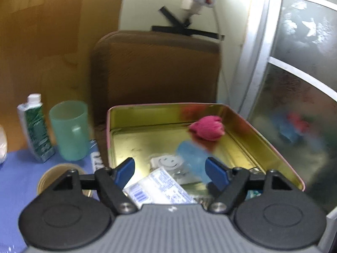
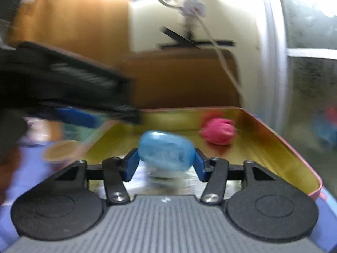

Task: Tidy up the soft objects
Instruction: 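Carry the blue case into the pink tin with the right tool and release, then withdraw both open tools from the tin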

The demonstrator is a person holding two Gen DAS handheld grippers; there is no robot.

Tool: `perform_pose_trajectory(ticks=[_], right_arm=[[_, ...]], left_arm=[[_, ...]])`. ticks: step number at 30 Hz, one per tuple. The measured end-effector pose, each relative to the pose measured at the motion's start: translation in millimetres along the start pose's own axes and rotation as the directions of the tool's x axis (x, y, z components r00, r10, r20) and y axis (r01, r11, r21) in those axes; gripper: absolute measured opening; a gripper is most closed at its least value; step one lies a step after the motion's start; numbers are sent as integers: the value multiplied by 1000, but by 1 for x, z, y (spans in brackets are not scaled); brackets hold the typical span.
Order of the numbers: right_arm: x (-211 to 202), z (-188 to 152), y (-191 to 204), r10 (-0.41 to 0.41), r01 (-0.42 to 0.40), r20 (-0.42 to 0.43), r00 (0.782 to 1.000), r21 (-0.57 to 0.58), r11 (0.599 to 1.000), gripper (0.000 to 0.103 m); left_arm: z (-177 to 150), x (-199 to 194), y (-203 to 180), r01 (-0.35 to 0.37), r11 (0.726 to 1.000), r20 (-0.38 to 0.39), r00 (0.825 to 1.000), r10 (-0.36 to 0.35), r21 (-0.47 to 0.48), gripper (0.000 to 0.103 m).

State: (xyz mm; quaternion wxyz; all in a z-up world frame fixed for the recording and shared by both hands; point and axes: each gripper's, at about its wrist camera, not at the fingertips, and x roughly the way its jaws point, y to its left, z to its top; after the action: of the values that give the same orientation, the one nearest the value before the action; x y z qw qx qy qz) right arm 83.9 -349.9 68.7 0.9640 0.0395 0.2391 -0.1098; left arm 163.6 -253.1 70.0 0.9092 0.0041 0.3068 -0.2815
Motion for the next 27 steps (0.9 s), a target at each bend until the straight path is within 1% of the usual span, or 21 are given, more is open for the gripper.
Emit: perform_pose_trajectory(ticks=[2, 4, 7, 9, 14, 18, 22, 27], right_arm=[[-8, -4, -14, 24, -25, 20, 999, 59, 998, 61], [-23, -7, -20, 34, -37, 41, 999, 83, 996, 61], [-47, -11, -25, 32, -40, 74, 997, 109, 993, 61], [-65, -15, -29, 31, -43, 93, 995, 133, 990, 62], [-92, -18, -31, 23, -44, 115, 993, 180, 983, 63], [-103, -20, -26, 35, -55, 110, 993, 189, 980, 64], [-108, -20, -20, 63, -80, 89, 994, 199, 977, 64], [-117, -22, -9, 89, -102, 77, 993, 193, 976, 64]], left_arm=[[-6, -7, 5, -10, 1000, 2, 1000, 10, 7, 79], [-12, -14, 4, -56, 998, 15, 998, 55, 43, 82], [-21, -23, 0, -106, 991, 16, 994, 105, 85, 82], [-26, -30, -3, -114, 989, 17, 993, 113, 98, 82], [-41, -52, -11, -126, 982, 37, 992, 122, 140, 82], [-53, -70, -16, -142, 975, 49, 990, 136, 169, 88], [-62, -86, -12, -136, 977, 54, 990, 129, 163, 93], [-71, -100, -1, -128, 984, 51, 991, 123, 122, 97]])
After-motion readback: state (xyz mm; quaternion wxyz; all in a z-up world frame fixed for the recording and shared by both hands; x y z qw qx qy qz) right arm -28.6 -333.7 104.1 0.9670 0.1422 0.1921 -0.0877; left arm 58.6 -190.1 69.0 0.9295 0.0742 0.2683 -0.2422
